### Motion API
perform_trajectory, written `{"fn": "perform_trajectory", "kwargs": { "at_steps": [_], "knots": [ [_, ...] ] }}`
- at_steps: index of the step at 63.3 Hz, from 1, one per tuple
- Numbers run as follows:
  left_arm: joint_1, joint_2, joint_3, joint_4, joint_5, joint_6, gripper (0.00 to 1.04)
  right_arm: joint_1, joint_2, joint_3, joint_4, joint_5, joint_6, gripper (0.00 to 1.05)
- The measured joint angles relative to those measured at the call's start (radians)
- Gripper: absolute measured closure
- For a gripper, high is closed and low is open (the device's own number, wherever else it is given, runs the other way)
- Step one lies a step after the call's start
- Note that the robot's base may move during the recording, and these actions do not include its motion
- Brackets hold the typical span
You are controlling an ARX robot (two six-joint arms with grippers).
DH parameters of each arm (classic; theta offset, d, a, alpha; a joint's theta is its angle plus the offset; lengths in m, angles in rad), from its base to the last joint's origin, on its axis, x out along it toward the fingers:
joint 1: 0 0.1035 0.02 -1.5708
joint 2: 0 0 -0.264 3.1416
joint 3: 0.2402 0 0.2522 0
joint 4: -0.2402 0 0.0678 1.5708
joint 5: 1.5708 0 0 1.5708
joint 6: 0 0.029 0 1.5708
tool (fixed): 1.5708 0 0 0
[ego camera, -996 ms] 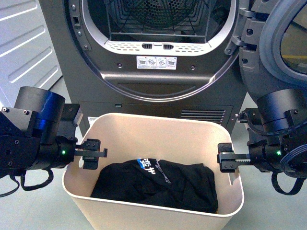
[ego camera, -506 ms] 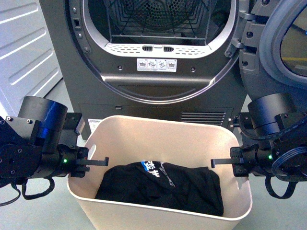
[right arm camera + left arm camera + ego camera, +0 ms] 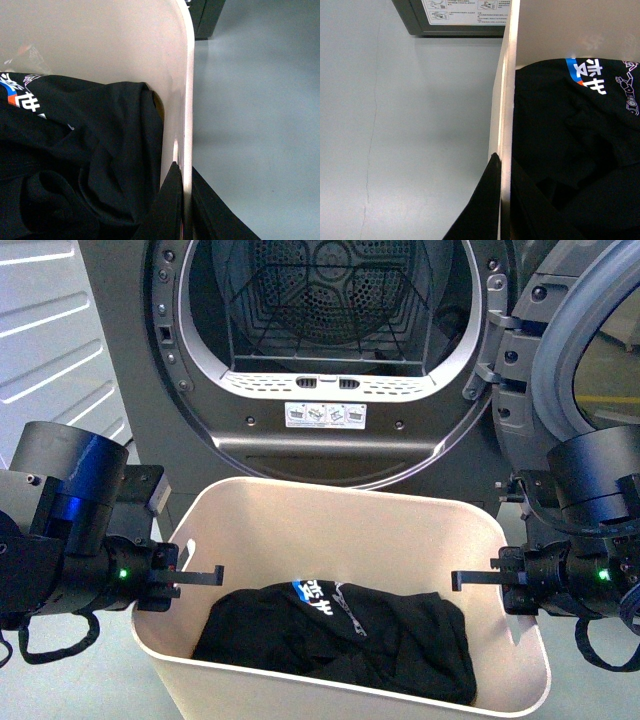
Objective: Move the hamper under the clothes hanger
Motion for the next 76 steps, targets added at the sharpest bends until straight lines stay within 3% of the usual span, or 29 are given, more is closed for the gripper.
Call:
{"fn": "perform_trajectory", "kwargs": {
  "at_steps": [76],
  "knots": [
    [-0.001,0.000,-0.008,0.000,0.000,0.000,1.01,0.000,0.000,-0.007,0.000,-0.002,0.000,1.02]
  ]
}}
